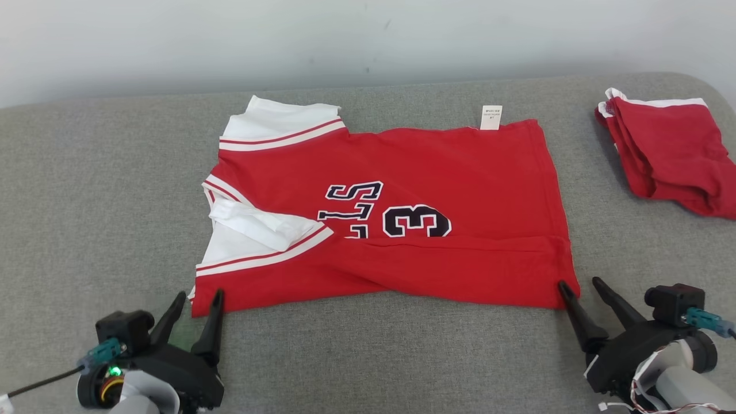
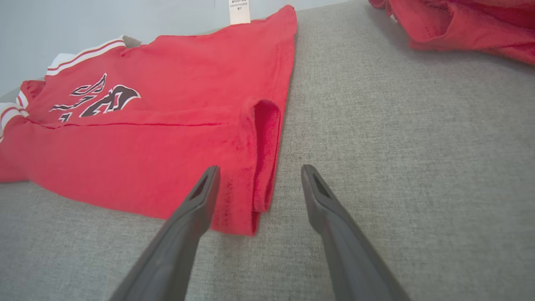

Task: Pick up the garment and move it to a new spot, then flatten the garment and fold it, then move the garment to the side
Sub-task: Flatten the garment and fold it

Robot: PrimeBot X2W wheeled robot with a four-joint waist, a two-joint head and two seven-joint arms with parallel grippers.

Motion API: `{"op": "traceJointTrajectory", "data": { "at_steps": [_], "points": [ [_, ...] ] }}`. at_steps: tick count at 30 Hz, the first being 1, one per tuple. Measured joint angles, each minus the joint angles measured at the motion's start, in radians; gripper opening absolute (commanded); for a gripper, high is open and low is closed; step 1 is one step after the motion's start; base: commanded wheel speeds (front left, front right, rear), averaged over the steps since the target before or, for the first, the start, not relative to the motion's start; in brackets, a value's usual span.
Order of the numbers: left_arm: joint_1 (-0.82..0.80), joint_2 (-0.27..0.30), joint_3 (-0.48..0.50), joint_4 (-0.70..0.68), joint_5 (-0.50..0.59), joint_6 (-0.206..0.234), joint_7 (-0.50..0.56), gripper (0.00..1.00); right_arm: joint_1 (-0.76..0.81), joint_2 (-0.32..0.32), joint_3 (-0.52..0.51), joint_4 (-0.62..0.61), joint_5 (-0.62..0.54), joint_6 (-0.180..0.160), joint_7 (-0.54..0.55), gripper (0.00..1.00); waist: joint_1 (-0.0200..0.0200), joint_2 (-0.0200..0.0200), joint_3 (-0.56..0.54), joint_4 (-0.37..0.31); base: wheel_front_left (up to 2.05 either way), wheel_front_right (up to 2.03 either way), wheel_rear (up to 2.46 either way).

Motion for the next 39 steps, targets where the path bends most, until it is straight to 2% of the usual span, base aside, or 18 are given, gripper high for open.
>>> {"op": "traceJointTrajectory", "data": {
  "at_steps": [10, 11, 12, 13, 14, 15, 16, 23, 31, 37, 39],
  "points": [
    [0.013, -0.021, 0.014, 0.051, 0.014, 0.001, -0.003, 1.0, -0.006, 0.053, -0.005, 0.048, -0.045, 0.0, -0.002, 1.0, 0.0, -0.0001, 0.012, -0.001, 0.0, 0.0, 0.0],
    [0.012, -0.024, 0.012, 0.059, 0.014, 0.0, -0.003, 1.0, -0.008, 0.057, -0.001, 0.054, -0.048, 0.0, -0.003, 0.91, 0.0, 0.0, 0.013, -0.001, 0.0, 0.0, 0.0],
    [0.011, -0.03, 0.011, 0.068, 0.014, -0.001, -0.003, 1.0, -0.011, 0.061, 0.001, 0.061, -0.049, 0.0, -0.003, 0.48, 0.0, 0.0, 0.014, 0.0, 0.0, 0.0, 0.0],
    [0.008, -0.034, 0.009, 0.08, 0.013, -0.002, -0.003, 0.64, -0.013, 0.065, 0.001, 0.067, -0.049, 0.0, -0.003, 0.28, 0.0, 0.0, 0.014, 0.001, 0.0, 0.0, 0.0],
    [0.004, -0.038, 0.007, 0.089, 0.013, -0.007, -0.004, 0.43, -0.015, 0.068, 0.002, 0.07, -0.049, 0.0, -0.003, 0.09, 0.0, 0.0, 0.014, 0.002, 0.0, 0.0, 0.0],
    [-0.001, -0.041, 0.005, 0.099, 0.013, -0.009, -0.004, 0.22, -0.016, 0.072, 0.004, 0.073, -0.049, 0.0, -0.003, 0.0, 0.0, -0.0001, 0.014, 0.003, 0.0, 0.0, 0.0],
    [-0.007, -0.044, 0.002, 0.109, 0.013, -0.009, -0.004, 0.0, -0.016, 0.074, 0.006, 0.075, -0.048, 0.0, -0.003, 0.0, 0.0, 0.0, 0.012, 0.005, 0.0, 0.0, 0.0],
    [-0.006, -0.066, -0.014, 0.138, 0.016, -0.024, -0.003, 0.0, 0.011, 0.073, -0.001, 0.067, -0.033, 0.0, -0.003, 0.0, 0.0, 0.0, -0.026, 0.014, 0.0, 0.0, 0.0],
    [0.146, -0.046, 0.034, 0.034, 0.002, -0.028, -0.003, 0.0, 0.14, 0.041, -0.05, -0.013, -0.022, 0.0, -0.003, 0.0, 0.0, -0.0001, -0.097, 0.019, 0.0, 0.0, 0.0],
    [0.302, -0.044, 0.065, -0.075, -0.003, -0.006, -0.003, 0.0, 0.257, 0.03, -0.092, -0.068, -0.022, 0.0, -0.002, 0.0, -0.0001, -0.0001, -0.135, 0.016, 0.0, 0.0, 0.0],
    [0.341, -0.047, 0.067, -0.117, -0.006, 0.02, -0.003, 0.0, 0.285, 0.024, -0.101, -0.087, -0.022, 0.0, -0.002, 0.0, -0.0001, -0.0001, -0.14, 0.016, 0.0, 0.0, 0.0]
  ]
}}
